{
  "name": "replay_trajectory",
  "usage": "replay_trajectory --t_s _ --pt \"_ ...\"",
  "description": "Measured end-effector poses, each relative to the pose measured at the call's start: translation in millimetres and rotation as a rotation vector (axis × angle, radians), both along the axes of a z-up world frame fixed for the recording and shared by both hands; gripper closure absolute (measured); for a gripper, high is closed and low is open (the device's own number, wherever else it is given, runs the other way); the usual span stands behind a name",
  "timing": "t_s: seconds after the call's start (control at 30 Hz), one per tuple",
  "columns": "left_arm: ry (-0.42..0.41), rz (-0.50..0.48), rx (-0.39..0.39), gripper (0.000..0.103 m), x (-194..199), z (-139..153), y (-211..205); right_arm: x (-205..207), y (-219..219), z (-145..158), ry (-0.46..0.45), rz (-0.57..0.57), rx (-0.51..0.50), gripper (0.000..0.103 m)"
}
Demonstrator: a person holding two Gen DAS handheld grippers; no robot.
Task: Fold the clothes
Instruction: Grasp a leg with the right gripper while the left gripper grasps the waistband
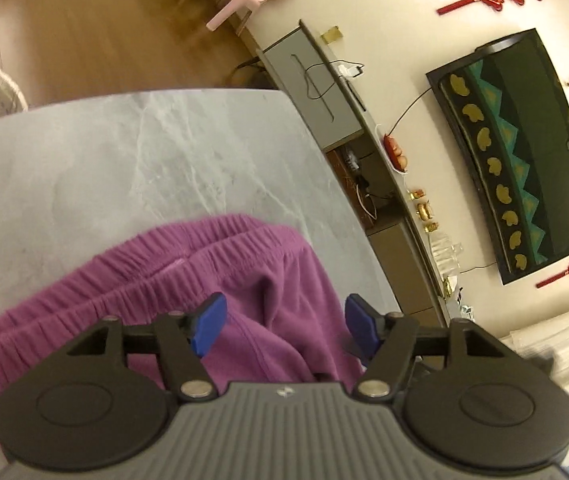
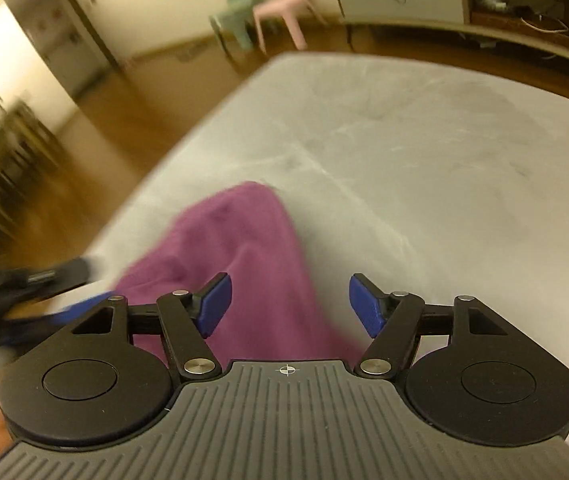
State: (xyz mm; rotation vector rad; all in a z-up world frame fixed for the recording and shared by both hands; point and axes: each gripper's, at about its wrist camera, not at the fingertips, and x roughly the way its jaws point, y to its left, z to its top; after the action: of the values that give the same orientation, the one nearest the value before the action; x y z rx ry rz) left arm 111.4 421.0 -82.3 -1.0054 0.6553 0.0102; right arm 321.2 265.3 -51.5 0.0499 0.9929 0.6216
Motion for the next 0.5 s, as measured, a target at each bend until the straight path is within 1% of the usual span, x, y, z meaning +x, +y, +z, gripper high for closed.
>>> replay_trajectory --t_s 0.03,0.07,0.1,0.13,0.17,0.23,0.27,0.33,0.4,0.43,0.5 --pt "-0.005 0.000 -0.003 0.035 1 0 2 8 11 -7 0.013 0.018 -0.013 0.053" --pt "-0.011 0.000 -0.005 0.034 2 -1 4 10 18 -10 0.029 0.057 -0.008 0.088" --pt "-0.017 0.000 -0.006 0.033 2 0 5 7 21 -7 0.009 0.079 -0.017 0.103" --pt "-0.025 0.000 -0.007 0.032 2 2 6 1 26 -3 -0.021 0.103 -0.022 0.103" --pt "-0.032 0.000 -0.008 0.032 3 4 7 -15 33 6 -0.085 0.137 -0.012 0.103" --pt "-0.023 -0.009 0.022 0.027 3 4 4 -58 46 25 -0.195 0.238 0.039 0.103" --pt "-0.017 -0.014 0.039 0.026 2 5 1 -78 57 27 -0.236 0.293 0.033 0.103" --pt "-0.005 -0.024 0.073 0.023 2 5 -3 -116 74 26 -0.315 0.384 -0.025 0.103" --pt "0.006 -0.034 0.107 0.023 2 6 -7 -132 79 20 -0.373 0.409 -0.100 0.103" --pt "0.012 -0.039 0.123 0.022 2 6 -9 -133 79 18 -0.387 0.406 -0.123 0.103" --pt "0.024 -0.049 0.157 0.021 2 7 -13 -136 79 15 -0.365 0.404 -0.101 0.103"
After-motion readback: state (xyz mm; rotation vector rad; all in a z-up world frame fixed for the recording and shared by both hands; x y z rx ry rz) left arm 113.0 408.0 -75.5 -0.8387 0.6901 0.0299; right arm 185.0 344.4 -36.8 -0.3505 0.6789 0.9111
